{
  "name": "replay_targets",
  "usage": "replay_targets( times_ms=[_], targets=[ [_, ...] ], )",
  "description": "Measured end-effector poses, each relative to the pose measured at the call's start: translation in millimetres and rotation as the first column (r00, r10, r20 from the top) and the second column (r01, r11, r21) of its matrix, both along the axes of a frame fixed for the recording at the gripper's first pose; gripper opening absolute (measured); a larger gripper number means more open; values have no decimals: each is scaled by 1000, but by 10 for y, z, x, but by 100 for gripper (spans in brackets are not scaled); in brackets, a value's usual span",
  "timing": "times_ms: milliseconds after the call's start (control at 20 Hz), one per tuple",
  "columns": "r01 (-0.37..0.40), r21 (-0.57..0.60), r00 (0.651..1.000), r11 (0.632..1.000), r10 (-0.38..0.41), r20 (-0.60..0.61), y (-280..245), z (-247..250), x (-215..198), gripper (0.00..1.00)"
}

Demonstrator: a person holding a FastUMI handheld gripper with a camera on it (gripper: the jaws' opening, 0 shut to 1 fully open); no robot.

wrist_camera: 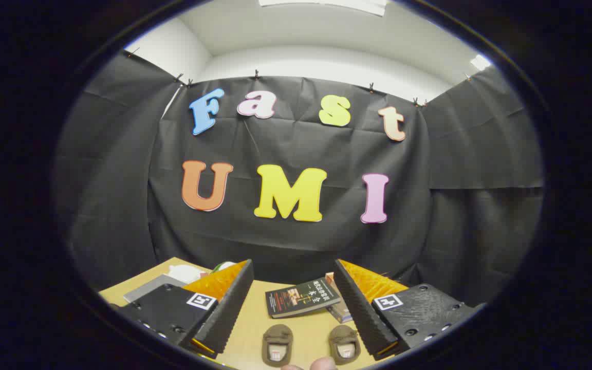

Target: Open the storage box then place both shoes into the box .Put the left shoe in first, then the right shoe, with the right side of both shoes facing outward in a uniform manner.

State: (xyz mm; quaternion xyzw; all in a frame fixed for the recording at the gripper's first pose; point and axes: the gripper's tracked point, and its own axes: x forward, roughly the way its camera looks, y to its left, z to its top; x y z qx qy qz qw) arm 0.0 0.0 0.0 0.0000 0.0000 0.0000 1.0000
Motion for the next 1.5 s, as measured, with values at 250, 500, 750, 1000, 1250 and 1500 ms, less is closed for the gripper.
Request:
replay_targets(
  times_ms=[250,500,750,1000,1250,1500],
  targets=[
    [-15,49,1000,999,16,-12,73,-5,-39,95],
    [0,66,1000,998,2,-19,45,2,-29,95],
    [-11,60,999,998,13,-34,54,-35,-46,95],
    [-34,73,998,997,38,-50,65,-85,32,95],
    [-86,85,992,993,93,-81,177,-217,116,95],
    [-170,141,976,975,186,-111,434,-441,227,95]
  ],
)
